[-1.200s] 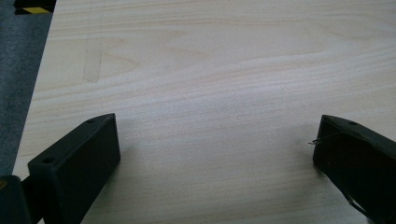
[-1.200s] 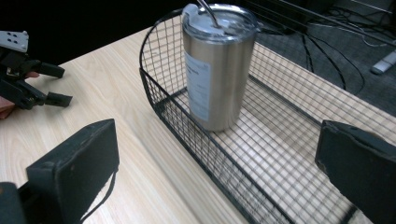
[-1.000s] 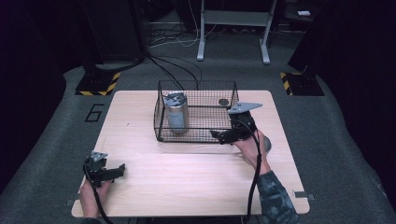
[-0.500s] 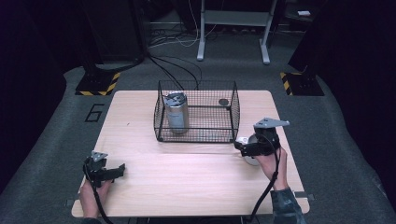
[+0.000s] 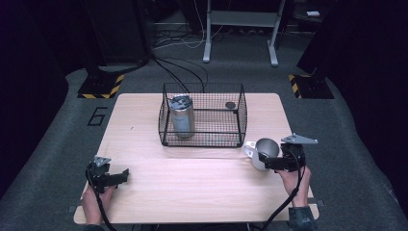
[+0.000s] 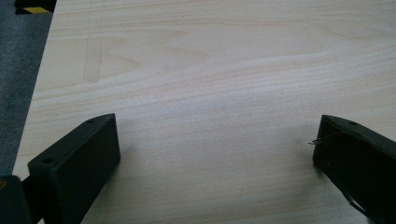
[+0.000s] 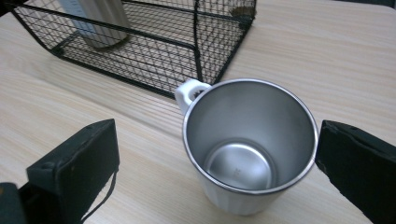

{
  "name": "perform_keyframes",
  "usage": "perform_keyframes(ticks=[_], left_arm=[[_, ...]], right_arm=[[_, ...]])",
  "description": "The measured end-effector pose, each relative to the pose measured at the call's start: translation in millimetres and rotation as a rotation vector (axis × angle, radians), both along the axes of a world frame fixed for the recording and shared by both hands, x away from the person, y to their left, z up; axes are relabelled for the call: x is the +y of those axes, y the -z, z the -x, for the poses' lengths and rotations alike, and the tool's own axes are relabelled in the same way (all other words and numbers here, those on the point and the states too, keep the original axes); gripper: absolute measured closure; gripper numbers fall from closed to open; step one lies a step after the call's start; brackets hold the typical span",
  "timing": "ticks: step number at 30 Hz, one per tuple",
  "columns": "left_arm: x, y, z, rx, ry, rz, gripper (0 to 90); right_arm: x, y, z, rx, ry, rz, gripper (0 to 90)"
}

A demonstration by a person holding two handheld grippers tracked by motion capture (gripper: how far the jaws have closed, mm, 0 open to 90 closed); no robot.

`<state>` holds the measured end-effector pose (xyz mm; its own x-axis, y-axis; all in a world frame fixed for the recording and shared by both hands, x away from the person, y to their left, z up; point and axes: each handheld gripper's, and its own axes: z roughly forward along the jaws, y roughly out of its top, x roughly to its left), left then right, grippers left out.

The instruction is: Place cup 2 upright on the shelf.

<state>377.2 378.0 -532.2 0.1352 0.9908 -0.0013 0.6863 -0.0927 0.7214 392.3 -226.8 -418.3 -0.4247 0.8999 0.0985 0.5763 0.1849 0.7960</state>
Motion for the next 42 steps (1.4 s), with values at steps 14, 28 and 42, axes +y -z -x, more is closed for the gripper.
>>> perform_keyframes(ticks=[14, 28, 42], left_arm=[[-0.3, 0.1, 0.0, -0.001, -0.004, 0.003, 0.6], [0.1, 0.0, -0.1, 0.000, 0.000, -0.001, 0.6], [0.1, 0.0, -0.1, -0.001, 0.000, 0.000, 0.6]], right_arm=[[-4.4, 25.1, -9.0, 0.047, 0.082, -0.033, 0.0], [10.6, 30.4, -26.9, 0.075, 0.113, 0.041, 0.0], [15.1, 39.1, -37.0, 0.093, 0.128, 0.055, 4.0]])
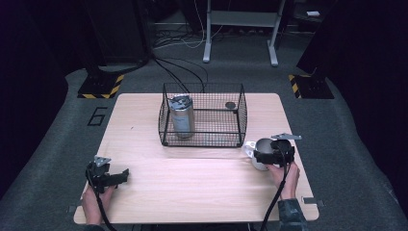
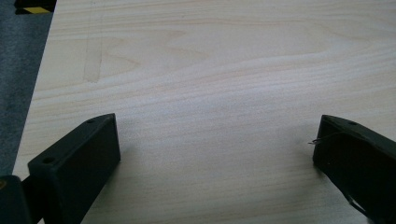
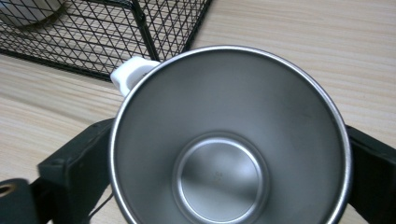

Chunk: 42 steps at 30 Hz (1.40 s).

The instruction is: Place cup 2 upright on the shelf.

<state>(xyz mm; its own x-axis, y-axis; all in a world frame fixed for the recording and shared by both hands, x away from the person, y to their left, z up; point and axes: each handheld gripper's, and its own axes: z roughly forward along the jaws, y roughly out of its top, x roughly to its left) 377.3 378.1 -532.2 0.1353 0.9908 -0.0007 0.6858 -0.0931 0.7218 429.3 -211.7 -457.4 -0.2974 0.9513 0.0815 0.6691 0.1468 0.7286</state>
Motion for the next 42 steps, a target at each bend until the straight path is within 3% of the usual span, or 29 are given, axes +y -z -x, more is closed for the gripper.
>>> perform_keyframes(ticks=[18, 32, 42], left_arm=[[0.0, 0.0, -0.1, 0.000, 0.001, 0.000, 0.6], [0.0, 0.0, -0.1, 0.000, 0.001, 0.000, 0.6], [0.0, 0.0, -0.1, 0.000, 0.001, 0.000, 0.6]], right_arm=[[-0.1, 1.7, 3.2, -0.039, -0.018, 0.024, 5.7], [-0.8, -3.3, 8.6, -0.063, -0.087, 0.041, 5.9], [8.3, -10.9, 15.9, -0.061, -0.146, 0.024, 5.9]])
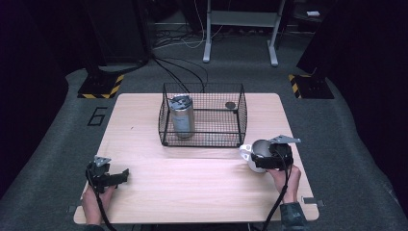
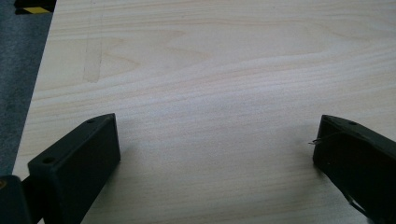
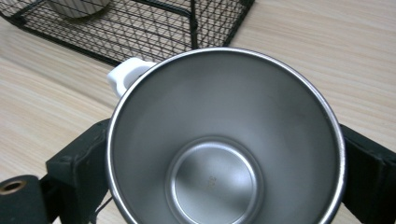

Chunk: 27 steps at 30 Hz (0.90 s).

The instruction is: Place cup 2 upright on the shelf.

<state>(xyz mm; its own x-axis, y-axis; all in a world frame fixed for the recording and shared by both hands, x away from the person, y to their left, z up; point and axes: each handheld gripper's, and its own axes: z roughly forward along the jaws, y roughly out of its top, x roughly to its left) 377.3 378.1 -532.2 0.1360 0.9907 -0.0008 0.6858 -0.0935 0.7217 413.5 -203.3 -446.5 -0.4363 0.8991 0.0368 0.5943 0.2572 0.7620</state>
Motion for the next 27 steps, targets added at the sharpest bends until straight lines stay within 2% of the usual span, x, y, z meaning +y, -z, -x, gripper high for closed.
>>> perform_keyframes(ticks=[1, 3, 9, 19, 27], left_arm=[[0.0, 0.0, 0.0, 0.000, 0.000, 0.000, 0.6], [0.0, 0.0, 0.0, 0.000, 0.000, 0.000, 0.6], [0.0, 0.0, 0.0, 0.000, 0.000, 0.000, 0.6], [0.0, 0.0, 0.0, 0.000, 0.000, 0.000, 0.6], [0.0, 0.0, 0.0, 0.000, 0.000, 0.000, 0.6]], right_arm=[[1.0, -0.4, -0.1, -0.009, -0.012, -0.001, 5.9], [5.0, -2.7, 1.4, 0.004, -0.016, -0.006, 5.9], [12.4, -5.8, 1.7, 0.000, -0.053, 0.009, 5.9], [23.9, -12.9, 2.3, 0.002, -0.094, -0.018, 5.9], [33.7, -21.1, 0.2, 0.009, -0.134, -0.013, 5.9]])
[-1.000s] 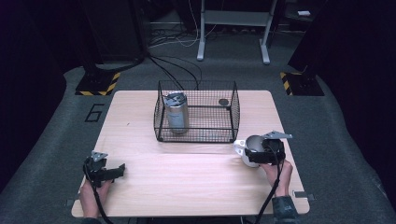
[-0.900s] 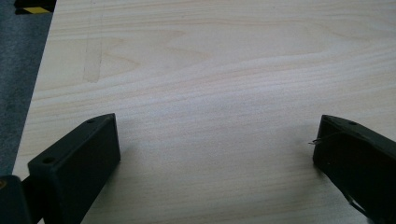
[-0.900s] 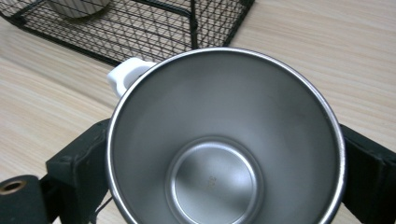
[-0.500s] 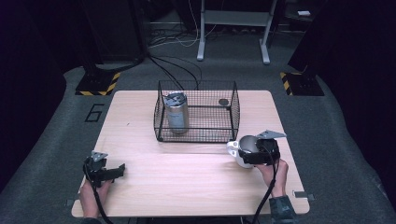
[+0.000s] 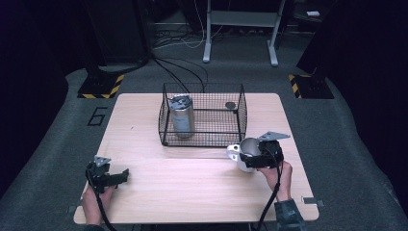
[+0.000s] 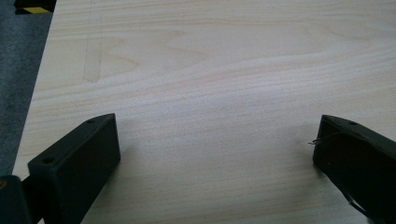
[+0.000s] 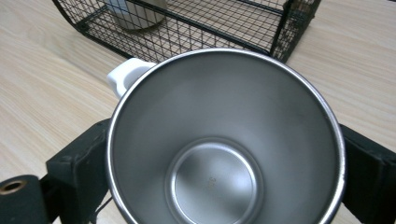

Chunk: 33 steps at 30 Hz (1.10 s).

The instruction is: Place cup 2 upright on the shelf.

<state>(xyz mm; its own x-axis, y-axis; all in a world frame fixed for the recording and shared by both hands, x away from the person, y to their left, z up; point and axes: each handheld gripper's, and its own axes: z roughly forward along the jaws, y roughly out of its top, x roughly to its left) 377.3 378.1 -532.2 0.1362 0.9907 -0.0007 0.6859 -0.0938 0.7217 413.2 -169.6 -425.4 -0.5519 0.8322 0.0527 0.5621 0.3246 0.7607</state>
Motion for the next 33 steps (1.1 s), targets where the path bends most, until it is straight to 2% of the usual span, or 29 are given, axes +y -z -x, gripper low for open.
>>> perform_keyframes(ticks=[21, 33], left_arm=[[0.0, 0.0, 0.0, 0.000, 0.000, 0.000, 0.6], [0.0, 0.0, -0.1, 0.000, 0.001, 0.001, 0.6]], right_arm=[[23.1, -33.4, -5.8, -0.021, -0.087, -0.005, 6.0], [36.9, -57.6, -17.2, -0.047, -0.124, -0.002, 6.0]])
